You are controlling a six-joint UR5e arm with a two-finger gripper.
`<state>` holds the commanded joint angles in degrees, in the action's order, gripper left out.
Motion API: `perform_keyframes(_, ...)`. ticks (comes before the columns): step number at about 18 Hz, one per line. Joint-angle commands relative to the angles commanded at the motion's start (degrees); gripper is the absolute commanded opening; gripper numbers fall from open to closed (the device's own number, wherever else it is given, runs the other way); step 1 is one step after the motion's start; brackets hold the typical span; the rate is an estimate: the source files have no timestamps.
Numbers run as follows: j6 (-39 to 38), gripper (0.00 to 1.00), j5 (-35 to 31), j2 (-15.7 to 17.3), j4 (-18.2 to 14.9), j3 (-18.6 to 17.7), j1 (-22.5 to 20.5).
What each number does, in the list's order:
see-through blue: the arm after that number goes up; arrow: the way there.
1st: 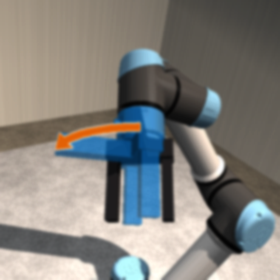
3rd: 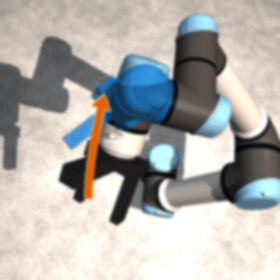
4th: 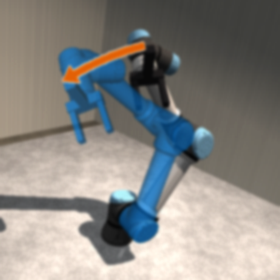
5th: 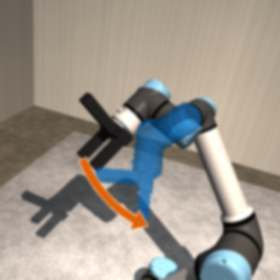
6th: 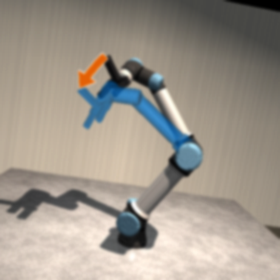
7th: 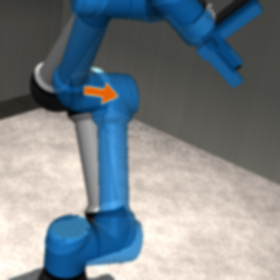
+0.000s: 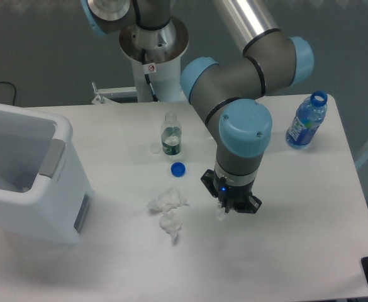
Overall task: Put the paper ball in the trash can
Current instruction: 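Lift the crumpled white paper ball with the gripper toward the trash bin, then move the gripper over the white bin and open it to drop the paper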
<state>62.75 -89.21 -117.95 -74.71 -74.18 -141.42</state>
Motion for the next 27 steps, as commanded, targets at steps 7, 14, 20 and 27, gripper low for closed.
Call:
perform_keyframes(7, -4.21, 0.03, 0.70, 2.98, -0.09, -0.18, 0.87)
perform_keyframes(14, -9.22, 0.03, 10.09, 11.50, 0.00, -1.49, 3.07)
perform_keyframes(20, -12.47, 0.03, 13.97, 15.46, 1.66, -4.65, 9.22)
perform_keyframes(27, -22.05, 0.05, 15.21, 19.51, 6.68, -6.42, 17.13)
